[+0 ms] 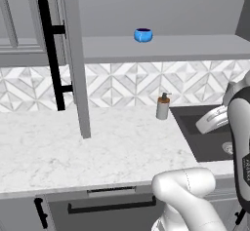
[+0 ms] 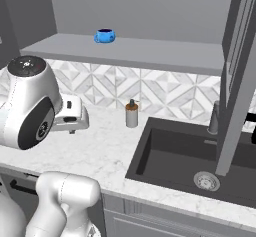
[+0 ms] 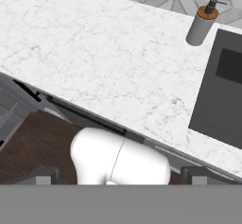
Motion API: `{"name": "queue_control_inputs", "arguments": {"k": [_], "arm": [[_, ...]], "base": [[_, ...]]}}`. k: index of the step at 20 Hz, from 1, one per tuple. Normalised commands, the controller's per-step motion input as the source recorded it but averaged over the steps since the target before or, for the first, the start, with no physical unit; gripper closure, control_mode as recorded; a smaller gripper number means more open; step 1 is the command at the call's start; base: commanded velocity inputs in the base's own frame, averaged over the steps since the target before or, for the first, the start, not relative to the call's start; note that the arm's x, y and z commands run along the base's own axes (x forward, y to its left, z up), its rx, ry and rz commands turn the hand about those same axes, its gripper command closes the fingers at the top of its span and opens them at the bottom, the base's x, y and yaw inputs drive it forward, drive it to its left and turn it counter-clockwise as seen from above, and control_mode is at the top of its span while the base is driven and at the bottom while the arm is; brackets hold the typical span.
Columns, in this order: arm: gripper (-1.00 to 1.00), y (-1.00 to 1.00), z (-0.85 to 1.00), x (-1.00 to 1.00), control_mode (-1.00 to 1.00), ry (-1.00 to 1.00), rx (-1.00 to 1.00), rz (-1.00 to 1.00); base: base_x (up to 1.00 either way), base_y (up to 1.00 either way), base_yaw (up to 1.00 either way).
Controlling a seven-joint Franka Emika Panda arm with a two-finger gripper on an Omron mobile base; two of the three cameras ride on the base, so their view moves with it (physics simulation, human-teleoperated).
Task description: Gather all objects into one cabinet and sort the glasses and bowls to opposite sides.
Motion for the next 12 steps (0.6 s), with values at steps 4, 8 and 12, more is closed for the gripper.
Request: {"name": "queue_control_inputs", "arguments": {"k": [4, 8, 12], "arm": [[-1.00, 0.00, 0.00, 0.00, 1.00, 0.00, 0.00, 0.00], [-1.00, 0.00, 0.00, 0.00, 1.00, 0.00, 0.00, 0.00], [-1.00, 0.00, 0.00, 0.00, 1.00, 0.00, 0.00, 0.00]], "base": [[0.05, 0.00, 0.00], [0.64, 0.00, -0.03], [0.52, -0.04, -0.11]]}}
